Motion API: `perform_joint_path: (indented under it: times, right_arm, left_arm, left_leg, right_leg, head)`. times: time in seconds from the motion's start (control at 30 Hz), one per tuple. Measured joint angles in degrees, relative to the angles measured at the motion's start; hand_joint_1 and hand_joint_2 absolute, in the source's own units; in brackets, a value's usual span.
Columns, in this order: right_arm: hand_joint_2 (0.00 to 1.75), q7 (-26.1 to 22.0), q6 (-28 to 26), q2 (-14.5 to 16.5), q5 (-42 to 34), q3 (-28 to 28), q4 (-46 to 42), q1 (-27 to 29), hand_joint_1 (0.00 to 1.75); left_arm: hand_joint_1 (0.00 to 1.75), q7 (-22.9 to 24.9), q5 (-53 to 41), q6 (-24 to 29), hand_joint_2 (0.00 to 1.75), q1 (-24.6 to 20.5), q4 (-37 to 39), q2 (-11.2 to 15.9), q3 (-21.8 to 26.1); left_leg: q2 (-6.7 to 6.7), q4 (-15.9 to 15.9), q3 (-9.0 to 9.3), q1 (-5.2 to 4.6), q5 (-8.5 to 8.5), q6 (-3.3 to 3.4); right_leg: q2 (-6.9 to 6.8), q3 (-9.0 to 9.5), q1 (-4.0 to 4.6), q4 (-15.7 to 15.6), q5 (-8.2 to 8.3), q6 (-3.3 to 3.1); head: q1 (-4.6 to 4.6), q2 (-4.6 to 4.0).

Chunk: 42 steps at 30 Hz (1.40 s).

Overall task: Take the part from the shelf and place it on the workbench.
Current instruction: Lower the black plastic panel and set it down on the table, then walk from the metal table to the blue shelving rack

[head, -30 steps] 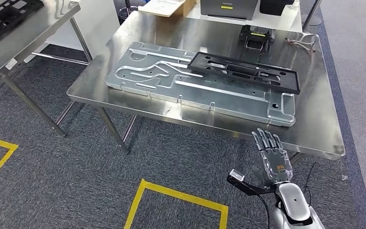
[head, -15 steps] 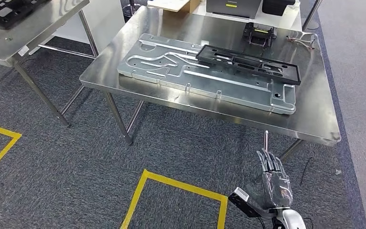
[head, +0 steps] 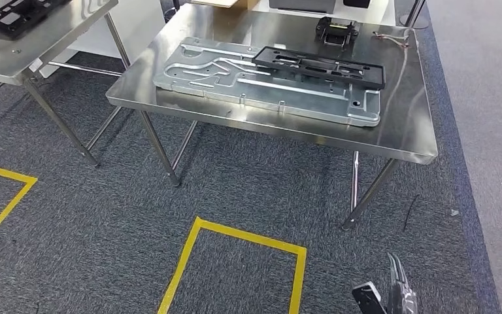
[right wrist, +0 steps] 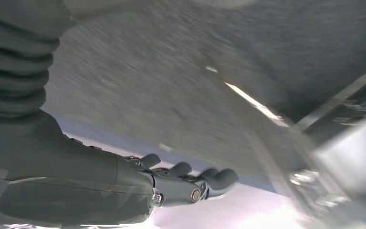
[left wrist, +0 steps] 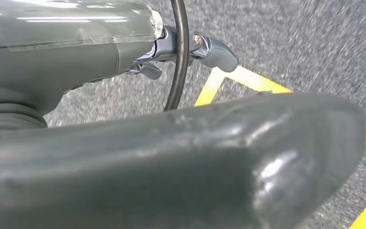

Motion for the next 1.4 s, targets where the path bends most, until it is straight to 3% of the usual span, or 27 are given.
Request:
perform_joint_path:
  times: [0.03,0.1,0.17,0.23,0.27,0.33,0.37,0.43,0.5,0.53,0.6,0.67,0.73,0.77,0.83,0.9,1.0,1.03,1.07,1.1,1.13,1.17,1.2,1.27,1.3,1.33,1.4]
  right_arm:
    - [0.0,-1.16,-0.11,0.35,0.18,-2.89,2.83,-0.53,0.0]
    - [0.0,-3.14,-0.79,0.51,1.36,-9.35,10.03,-1.98,0.0]
    - [0.0,-3.68,-1.65,0.46,2.79,-15.85,17.71,-3.39,0.0]
    - [0.0,-3.53,-2.37,0.36,3.66,-20.63,23.58,-4.3,0.0]
    - [0.0,-3.27,-2.56,0.29,3.98,-22.4,25.93,-4.73,0.0]
    - [0.0,-1.55,-2.26,0.15,4.51,-25.42,30.06,-5.5,0.0]
    - [0.0,-0.07,-1.78,0.09,4.8,-26.86,32.0,-5.84,0.0]
    - [0.0,3.53,-0.62,0.02,5.58,-29.41,35.64,-6.26,0.0]
    - [0.0,6.87,0.19,0.04,6.67,-31.29,38.73,-6.61,0.0]
    - [0.0,8.14,0.39,0.04,7.15,-32.03,40.0,-6.76,0.0]
    - [0.0,9.49,0.64,0.03,7.66,-33.11,41.88,-6.98,0.0]
    - [0.0,9.97,0.71,0.01,7.89,-33.82,43.05,-7.18,0.0]
    - [0.0,10.17,0.75,-0.02,8.04,-34.35,43.86,-7.38,0.0]
    - [0.0,10.22,0.75,-0.03,8.08,-34.56,44.21,-7.48,0.0]
    - [0.0,10.27,0.75,0.01,8.12,-34.93,44.94,-7.7,0.0]
    - [0.0,10.34,0.75,0.05,8.14,-35.26,45.48,-7.96,0.0]
    - [0.0,10.42,0.75,0.03,8.13,-35.58,45.91,-8.01,0.0]
    - [0.0,10.43,0.76,0.0,8.12,-35.67,46.0,-7.99,0.0]
    - [0.0,10.61,0.85,-0.02,8.17,-35.75,46.09,-8.0,0.0]
    - [0.0,11.17,1.11,-0.04,8.32,-35.81,46.18,-8.03,0.0]
    - [0.0,12.14,1.51,-0.04,8.57,-35.87,46.3,-8.08,0.0]
    - [0.0,13.5,2.06,-0.04,8.95,-35.91,46.46,-8.15,0.0]
    - [0.0,15.08,2.68,0.01,9.38,-35.95,46.67,-8.18,0.0]
    - [0.0,17.93,3.81,0.21,10.22,-36.12,47.27,-8.26,0.0]
    - [0.0,19.06,4.36,0.36,10.63,-36.22,47.58,-8.32,0.0]
    - [0.0,19.92,4.91,0.52,11.05,-36.32,47.88,-8.44,0.0]
    - [0.0,21.12,6.04,0.75,11.95,-36.4,48.33,-8.61,0.0]
  left_arm:
    - [0.0,-0.36,-0.37,0.2,0.0,0.04,-0.02,-0.38,0.13]
    - [0.0,-0.73,-1.03,0.5,0.0,0.17,-0.08,-1.2,0.54]
    - [0.0,-0.99,-1.5,0.65,0.0,0.15,-0.17,-1.82,1.01]
    - [0.0,-1.22,-1.68,0.77,0.0,-0.02,-0.38,-2.14,1.36]
    - [0.0,-1.29,-1.77,0.81,0.0,-0.07,-0.47,-2.22,1.53]
    - [0.0,-1.37,-2.06,0.89,0.0,-0.01,-0.52,-2.43,2.01]
    - [0.0,-1.38,-2.26,0.93,0.0,0.04,-0.54,-2.56,2.29]
    - [0.0,-1.43,-2.62,1.07,0.0,0.1,-0.58,-2.85,2.81]
    - [0.0,-1.47,-3.04,1.21,0.0,0.2,-0.6,-3.02,3.21]
    - [0.0,-1.47,-3.21,1.28,0.0,0.26,-0.6,-3.1,3.44]
    - [0.0,-1.47,-3.4,1.33,0.0,0.32,-0.6,-3.27,3.84]
    - [0.0,-1.48,-3.45,1.35,0.0,0.28,-0.61,-3.46,4.06]
    - [0.0,-1.52,-3.5,1.38,0.0,0.09,-0.62,-3.61,4.11]
    - [0.0,-1.55,-3.51,1.4,0.0,0.0,-0.64,-3.64,4.14]
    - [0.0,-1.58,-3.54,1.46,0.0,0.14,-0.7,-3.64,4.24]
    - [0.0,-1.58,-3.55,1.52,0.0,0.52,-0.74,-3.69,4.37]
    - [0.0,-1.58,-3.55,1.57,0.0,0.6,-0.82,-3.74,4.42]
    - [0.0,-1.58,-3.55,1.57,0.0,0.57,-0.84,-3.74,4.43]
    - [0.0,-1.58,-3.55,1.59,0.0,0.58,-0.86,-3.75,4.43]
    - [0.0,-1.6,-3.62,1.64,0.0,0.63,-0.87,-3.77,4.44]
    - [0.0,-1.61,-3.71,1.74,0.0,0.66,-0.89,-3.78,4.46]
    - [0.0,-1.63,-3.85,1.87,0.0,0.65,-0.91,-3.8,4.48]
    - [0.0,-1.64,-4.07,2.03,0.0,0.56,-0.95,-3.8,4.51]
    - [0.0,-1.53,-4.45,2.31,0.0,0.17,-1.08,-3.83,4.61]
    - [0.0,-1.35,-4.64,2.48,0.0,0.08,-1.14,-3.85,4.72]
    - [0.0,-1.0,-4.79,2.71,0.0,0.15,-1.17,-3.86,4.89]
    - [0.0,-0.11,-5.07,3.18,0.0,0.58,-1.17,-3.98,5.29]
  left_leg:
    - [0.0,2.81,0.08,0.01,-0.44,-0.09]
    - [-0.02,3.96,2.35,0.02,2.41,0.07]
    - [-0.18,-2.11,8.39,-0.02,4.17,0.55]
    - [-0.41,-10.5,14.63,-0.25,2.16,1.18]
    - [-0.45,-12.97,16.21,-0.4,1.18,1.53]
    - [-0.16,-14.24,16.02,-0.48,1.44,2.38]
    - [0.0,-14.35,15.44,-0.43,2.17,2.83]
    - [0.17,-14.55,13.79,-0.31,3.82,3.56]
    - [-0.08,-14.45,11.72,-0.4,5.43,3.82]
    - [-0.28,-14.31,10.58,-0.43,6.26,3.77]
    - [-0.83,-13.79,8.22,-0.42,7.79,3.48]
    - [-1.61,-13.04,5.97,-0.4,9.06,3.01]
    - [-2.55,-12.26,4.4,-0.56,10.22,2.44]
    - [-3.04,-12.1,3.93,-0.63,10.87,2.14]
    - [-4.05,-12.15,3.29,-0.58,12.12,1.49]
    - [-3.61,-10.66,2.21,-0.44,10.19,0.89]
    - [-1.38,-1.25,-0.17,-0.14,1.57,-0.01]
    - [-1.04,2.25,-0.56,-0.01,0.22,-0.26]
    - [-0.84,4.66,-0.39,0.13,0.52,-0.46]
    - [-0.66,5.48,0.49,0.25,2.11,-0.56]
    - [-0.32,4.21,2.37,0.32,4.14,-0.56]
    - [0.5,1.26,5.16,0.35,5.42,-0.46]
    - [1.74,-3.15,8.93,0.28,5.38,-0.28]
    - [3.72,-11.42,14.69,-0.09,2.82,0.39]
    - [3.89,-13.74,15.94,-0.29,1.87,0.78]
    - [3.47,-14.64,15.85,-0.38,1.66,1.27]
    - [2.6,-14.91,15.16,-0.29,2.54,2.17]
  right_leg:
    - [-0.07,-1.01,0.07,0.21,0.69,0.05]
    - [-0.2,-3.2,0.21,0.87,1.92,0.25]
    - [-0.28,-5.17,0.34,1.85,2.9,0.59]
    - [-0.31,-6.32,0.52,2.77,3.72,1.05]
    - [-0.31,-6.61,0.55,2.95,4.23,1.32]
    - [-0.13,-7.08,0.44,2.98,5.14,1.99]
    - [0.05,-7.43,0.31,3.35,4.41,2.32]
    - [0.35,-8.51,0.04,6.75,-0.66,2.79]
    - [0.4,-9.59,-0.05,13.34,-6.71,3.01]
    - [0.4,-9.69,-0.07,16.42,-7.77,3.08]
    - [0.5,-7.98,-0.12,18.36,-5.52,3.09]
    - [1.83,-2.45,-0.25,12.7,-2.81,2.83]
    - [3.93,3.88,-0.31,3.84,-3.95,2.33]
    - [4.52,5.6,-0.24,1.05,-4.91,2.08]
    - [3.58,5.6,-0.17,-0.19,-4.93,1.42]
    - [2.12,4.38,-0.28,-0.19,-3.67,0.38]
    - [-0.18,1.79,-0.13,0.05,-1.7,-0.38]
    - [-0.93,0.84,-0.05,0.21,-1.19,-0.34]
    - [-1.67,-0.17,0.0,0.43,-0.69,-0.27]
    - [-2.39,-1.19,0.03,0.7,-0.25,-0.17]
    - [-3.06,-2.15,0.04,1.0,0.14,-0.03]
    - [-3.67,-2.91,0.06,1.37,0.53,0.17]
    - [-4.22,-3.47,0.14,1.77,0.79,0.39]
    - [-5.49,-4.07,0.29,2.54,1.3,1.04]
    - [-6.2,-4.25,0.28,2.74,1.58,1.4]
    - [-6.81,-4.39,0.24,2.85,1.9,1.81]
    - [-5.02,-4.98,-0.12,4.05,1.06,2.61]
  head:
    - [0.0,0.0]
    - [0.01,0.0]
    - [-0.01,0.0]
    - [0.0,0.0]
    - [0.01,0.0]
    - [0.01,0.0]
    - [0.02,0.0]
    - [0.03,0.0]
    - [0.02,0.0]
    - [0.02,0.0]
    - [0.02,0.0]
    - [0.02,0.0]
    - [0.01,0.0]
    - [0.0,0.0]
    - [0.01,0.0]
    - [-0.01,0.0]
    - [-0.02,0.0]
    - [-0.02,0.0]
    - [-0.02,0.0]
    - [-0.02,0.0]
    - [-0.03,0.0]
    - [-0.03,0.0]
    - [-0.03,0.0]
    - [-0.02,0.0]
    - [-0.02,0.0]
    - [-0.01,0.0]
    - [0.0,0.0]
